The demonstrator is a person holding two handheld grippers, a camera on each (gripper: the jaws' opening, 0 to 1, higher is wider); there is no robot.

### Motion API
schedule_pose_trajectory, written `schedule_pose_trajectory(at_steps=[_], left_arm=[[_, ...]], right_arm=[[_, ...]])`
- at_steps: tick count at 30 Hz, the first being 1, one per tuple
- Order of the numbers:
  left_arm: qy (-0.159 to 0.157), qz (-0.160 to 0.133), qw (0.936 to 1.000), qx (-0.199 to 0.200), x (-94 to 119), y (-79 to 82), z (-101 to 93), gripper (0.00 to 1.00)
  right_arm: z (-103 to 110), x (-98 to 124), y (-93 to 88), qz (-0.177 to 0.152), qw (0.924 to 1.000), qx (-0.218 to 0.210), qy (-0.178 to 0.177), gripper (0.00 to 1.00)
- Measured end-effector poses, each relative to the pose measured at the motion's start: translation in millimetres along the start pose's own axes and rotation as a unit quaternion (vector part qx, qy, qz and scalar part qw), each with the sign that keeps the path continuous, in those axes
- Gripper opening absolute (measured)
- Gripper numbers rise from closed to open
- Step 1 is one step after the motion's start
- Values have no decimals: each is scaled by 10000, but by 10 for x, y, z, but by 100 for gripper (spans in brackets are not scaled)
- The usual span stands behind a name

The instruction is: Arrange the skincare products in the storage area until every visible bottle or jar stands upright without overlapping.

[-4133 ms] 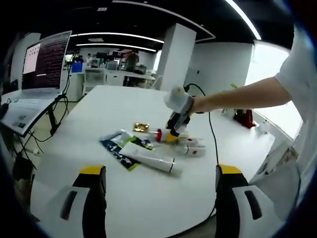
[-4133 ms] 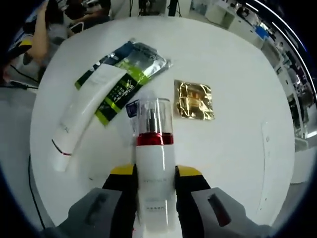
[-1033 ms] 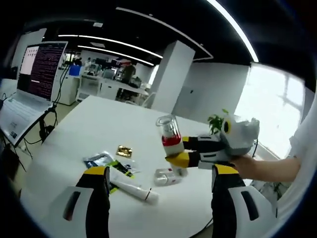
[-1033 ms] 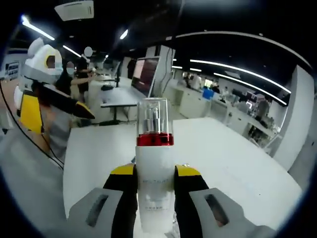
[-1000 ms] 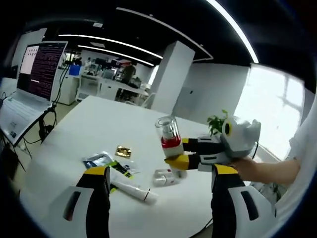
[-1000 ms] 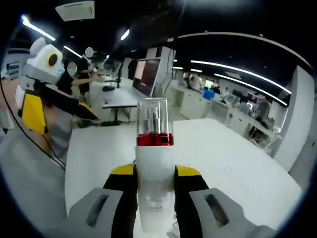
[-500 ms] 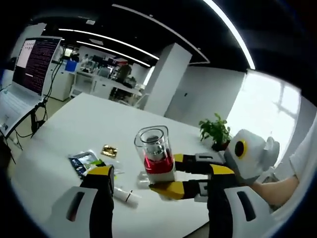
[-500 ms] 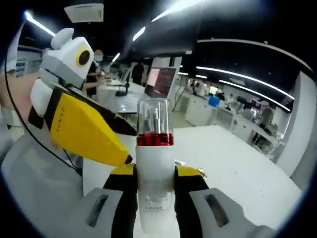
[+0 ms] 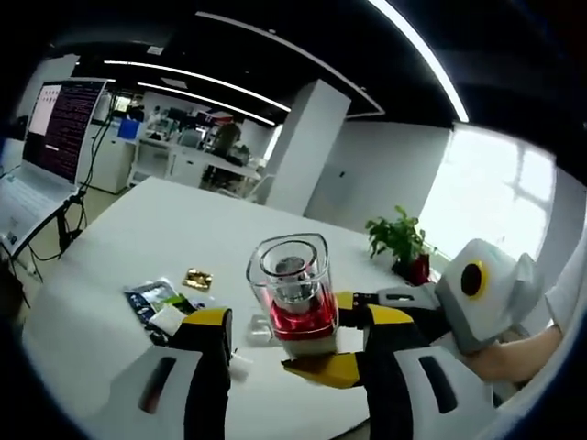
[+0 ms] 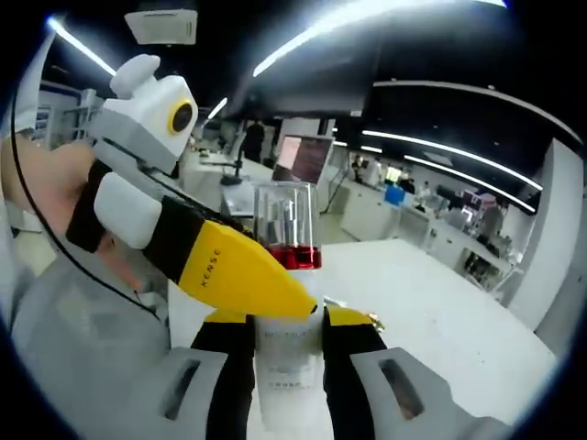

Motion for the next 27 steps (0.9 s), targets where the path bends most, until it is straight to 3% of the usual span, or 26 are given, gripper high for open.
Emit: schedule_pose_trajectory(at_steps=[15, 22, 27], left_arm=[[-22, -227, 9994, -249, 113, -29, -199, 33], [-126, -210, 9985, -480, 92, -17, -148, 32], [-333, -63, 9991, -237, 29, -3, -143, 28]], right_arm=[[189, 167, 98, -60, 9999, -125, -73, 27], [196, 161, 88, 13, 9996, -217, -190, 27], [151, 131, 85, 133, 9987, -327, -372, 27]])
Point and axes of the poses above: the point that each gripper's makers call its tool centre point, and the gripper's own axes: x roughly backward along the fingers, z roughly to its left, y roughly out of its top, the point moved 5 cm from there along x, roughly backward along the fingers, and after that the axes turned 8 degrees about -z, right-handed, at the moved point
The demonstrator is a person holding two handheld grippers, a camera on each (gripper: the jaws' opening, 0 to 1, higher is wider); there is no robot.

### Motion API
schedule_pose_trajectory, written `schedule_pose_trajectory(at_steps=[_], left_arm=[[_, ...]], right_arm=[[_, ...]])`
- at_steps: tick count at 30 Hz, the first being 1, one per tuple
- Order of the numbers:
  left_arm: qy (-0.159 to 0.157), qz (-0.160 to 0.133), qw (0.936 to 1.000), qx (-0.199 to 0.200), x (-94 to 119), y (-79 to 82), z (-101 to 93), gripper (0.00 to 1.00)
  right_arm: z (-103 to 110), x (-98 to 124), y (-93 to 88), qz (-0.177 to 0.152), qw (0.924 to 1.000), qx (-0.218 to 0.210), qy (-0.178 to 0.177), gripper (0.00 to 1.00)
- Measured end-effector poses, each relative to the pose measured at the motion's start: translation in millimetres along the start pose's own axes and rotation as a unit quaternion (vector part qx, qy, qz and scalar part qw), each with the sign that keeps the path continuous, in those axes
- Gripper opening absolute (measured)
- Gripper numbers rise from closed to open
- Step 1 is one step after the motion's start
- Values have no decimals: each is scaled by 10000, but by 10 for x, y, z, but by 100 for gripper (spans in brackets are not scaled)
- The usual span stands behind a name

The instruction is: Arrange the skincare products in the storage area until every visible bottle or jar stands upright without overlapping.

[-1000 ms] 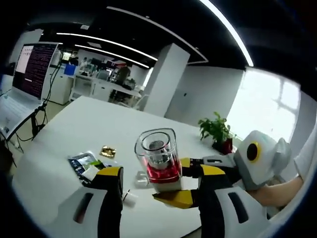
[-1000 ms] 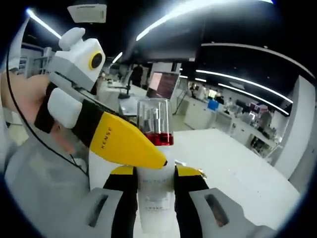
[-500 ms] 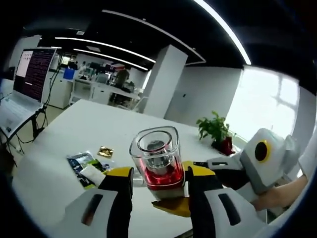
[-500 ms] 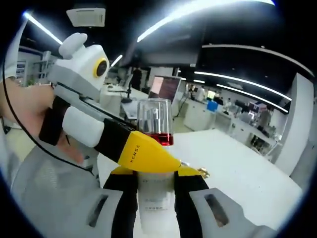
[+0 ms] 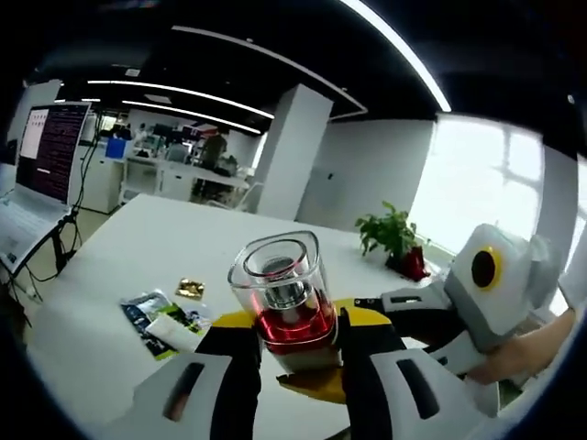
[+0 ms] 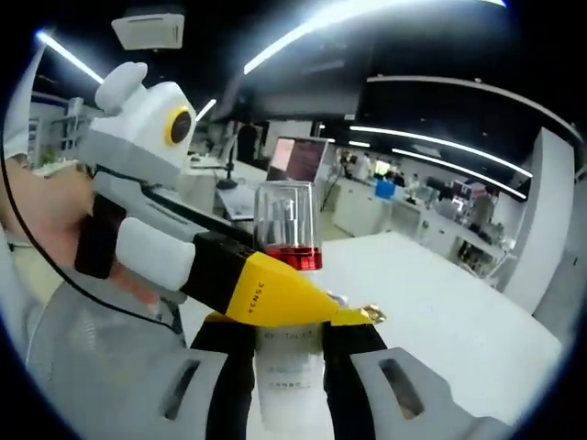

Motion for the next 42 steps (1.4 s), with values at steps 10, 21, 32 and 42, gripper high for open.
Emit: schedule_pose_trajectory(at_steps=[10, 21, 32, 42], left_arm=[[-766, 533, 9948, 403, -63, -1, 185, 25], [-2030, 819, 9741, 570, 9, 23, 325, 25], [-3389, 1060, 9347, -171, 156, 56, 28, 25], [-3789, 1057, 9147, -923, 29, -92, -287, 25]], right_arm=[[15, -178, -54, 159, 9960, -873, 87, 29], [20, -227, -48, -39, 9677, -2094, 1404, 32], [183, -102, 22, -124, 9324, -2080, 2951, 31], [124, 171, -98, -358, 9519, -1210, 2793, 30]])
Point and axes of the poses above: the point that each gripper's makers call its tool centre point, and the gripper's own axes: x roughly backward along the fingers, z roughly to its left, y roughly out of its top, the point moved 5 cm from there along x, roughly backward along the fingers, and after that the axes turned 8 degrees about -z, right-handed, at the moved point
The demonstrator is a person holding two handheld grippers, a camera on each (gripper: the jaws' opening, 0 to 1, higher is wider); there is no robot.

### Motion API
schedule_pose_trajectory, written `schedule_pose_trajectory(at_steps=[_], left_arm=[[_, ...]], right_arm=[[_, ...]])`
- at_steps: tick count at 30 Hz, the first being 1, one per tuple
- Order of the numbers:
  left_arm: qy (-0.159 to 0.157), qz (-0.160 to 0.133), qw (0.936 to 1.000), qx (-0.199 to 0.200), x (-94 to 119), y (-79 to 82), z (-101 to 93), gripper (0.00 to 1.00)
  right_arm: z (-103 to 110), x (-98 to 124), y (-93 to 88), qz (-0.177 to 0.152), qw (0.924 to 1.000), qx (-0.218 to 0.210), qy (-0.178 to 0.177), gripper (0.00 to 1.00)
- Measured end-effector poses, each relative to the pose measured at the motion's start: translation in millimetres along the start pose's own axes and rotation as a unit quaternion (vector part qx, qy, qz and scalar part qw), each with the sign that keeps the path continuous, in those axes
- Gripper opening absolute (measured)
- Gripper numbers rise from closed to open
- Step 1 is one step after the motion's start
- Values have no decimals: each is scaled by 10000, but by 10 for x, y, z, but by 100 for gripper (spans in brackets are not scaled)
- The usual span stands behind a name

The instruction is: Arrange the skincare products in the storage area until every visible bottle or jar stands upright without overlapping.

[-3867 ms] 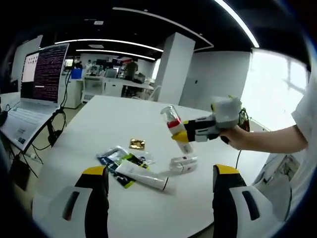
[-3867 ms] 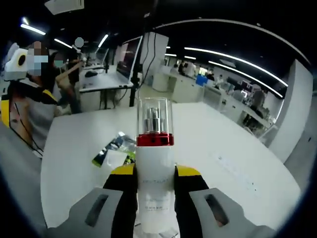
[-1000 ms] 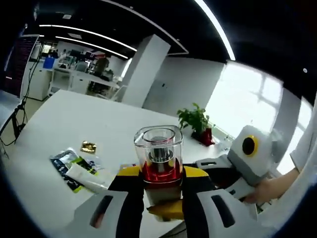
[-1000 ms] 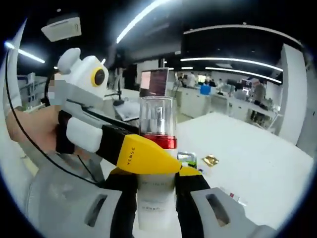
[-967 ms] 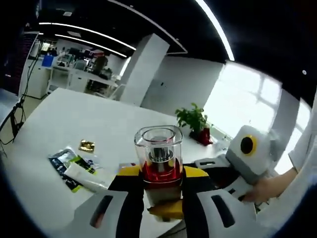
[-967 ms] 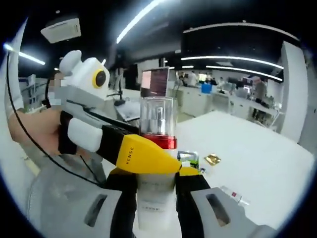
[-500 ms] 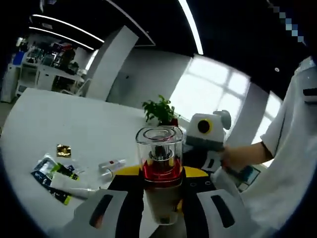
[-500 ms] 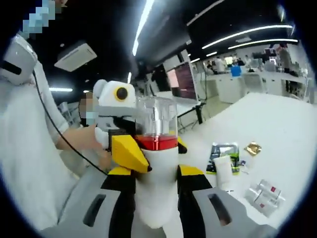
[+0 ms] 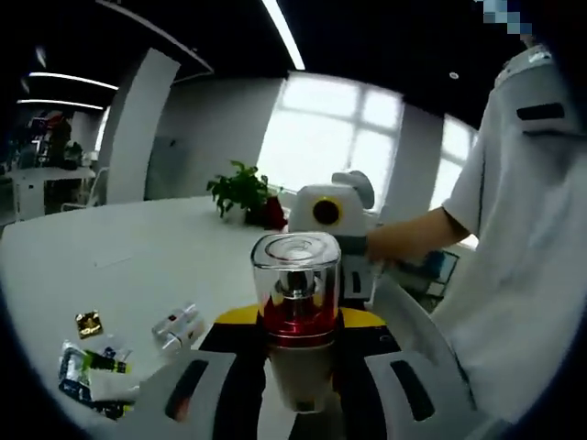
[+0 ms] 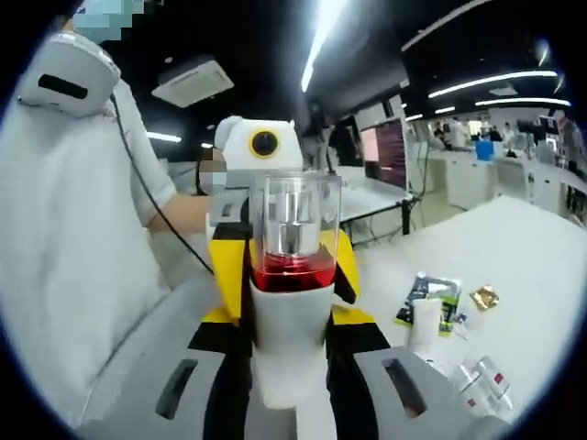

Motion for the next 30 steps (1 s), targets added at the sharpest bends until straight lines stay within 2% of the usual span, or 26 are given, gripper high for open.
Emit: schedule_pose_trajectory(at_steps=[6, 9, 13, 16, 21, 24, 30], left_arm=[[-115, 127, 9991, -381, -272, -130, 49, 25], [-143, 352, 9979, -520, -424, -242, 92, 24], [-173, 544, 9969, -537, -583, -395, 165, 24], [-197, 718, 9959, -508, -727, -557, 219, 25], [-168, 930, 9943, -491, -931, -727, 317, 25], [-160, 1023, 9935, -469, -1017, -802, 410, 25], [-185, 1216, 9912, -497, -1140, -884, 507, 25]], right_arm=[[-66, 215, -161, 78, 9989, 433, -179, 29], [-165, 342, -330, 203, 9957, 820, -369, 30], [-254, 457, -555, 291, 9952, 818, -444, 30], [-337, 540, -723, 501, 9931, 928, -517, 30], [-492, 626, -933, 771, 9897, 1039, -616, 31], [-611, 687, -1055, 890, 9882, 1039, -692, 31], [-718, 761, -1177, 991, 9860, 1060, -817, 31]])
Point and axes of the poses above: the point that each gripper's makers call its tool centre point, and the gripper's own axes: x roughly backward along the fingers, z roughly to its left, y roughly out of its top, the point moved 5 cm from there along x, roughly backward along the fingers, and after that the axes turned 8 degrees about -z, right-handed, at the moved point
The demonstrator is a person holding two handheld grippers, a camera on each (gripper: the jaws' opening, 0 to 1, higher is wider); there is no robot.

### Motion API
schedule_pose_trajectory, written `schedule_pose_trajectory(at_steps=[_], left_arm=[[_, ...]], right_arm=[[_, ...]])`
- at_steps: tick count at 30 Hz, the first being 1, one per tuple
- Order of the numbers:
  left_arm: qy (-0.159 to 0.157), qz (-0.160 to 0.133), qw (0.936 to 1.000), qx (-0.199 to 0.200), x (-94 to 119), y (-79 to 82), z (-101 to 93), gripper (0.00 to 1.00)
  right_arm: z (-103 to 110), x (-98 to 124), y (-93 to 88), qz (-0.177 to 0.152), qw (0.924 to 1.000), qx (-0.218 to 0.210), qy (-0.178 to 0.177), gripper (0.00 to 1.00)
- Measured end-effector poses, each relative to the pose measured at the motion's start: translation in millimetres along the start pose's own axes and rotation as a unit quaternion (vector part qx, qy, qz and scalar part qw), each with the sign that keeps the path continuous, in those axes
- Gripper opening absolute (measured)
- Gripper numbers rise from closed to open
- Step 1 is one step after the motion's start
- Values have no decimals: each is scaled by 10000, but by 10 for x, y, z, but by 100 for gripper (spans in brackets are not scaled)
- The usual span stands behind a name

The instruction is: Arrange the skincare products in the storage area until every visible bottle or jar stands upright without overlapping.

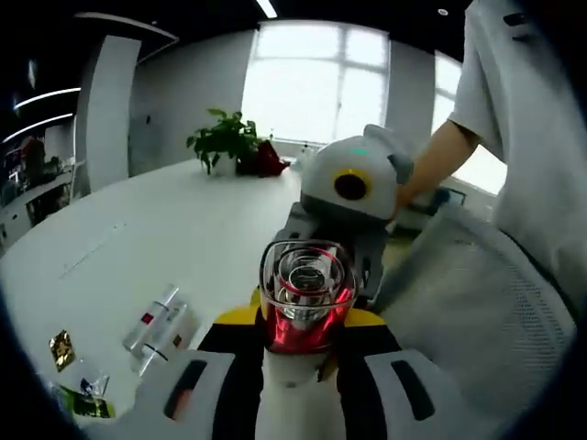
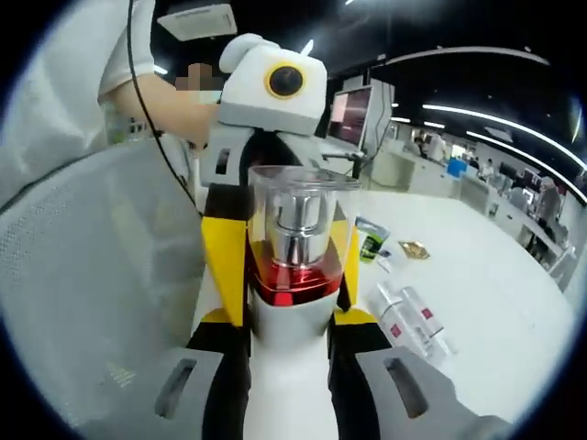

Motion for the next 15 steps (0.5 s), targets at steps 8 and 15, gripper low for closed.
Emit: schedule_pose_trajectory(at_steps=[8, 15], left_arm=[[-72, 140, 9998, -74, -108, -15, 46, 25], [-159, 58, 9998, -124, -246, 22, 113, 25]], right_arm=[[-64, 75, -100, 10, 9999, 6, -152, 31], [-132, 191, -153, 22, 9993, 84, -355, 31]])
Point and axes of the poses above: the point that each gripper's makers call its tool centre point, and the gripper's own axes: x roughly backward along the fingers, z roughly to its left, y roughly out of its top, the point moved 5 cm from there along x, roughly backward along the fingers, and after that the axes turned 8 degrees about -z, right-handed, at the moved point
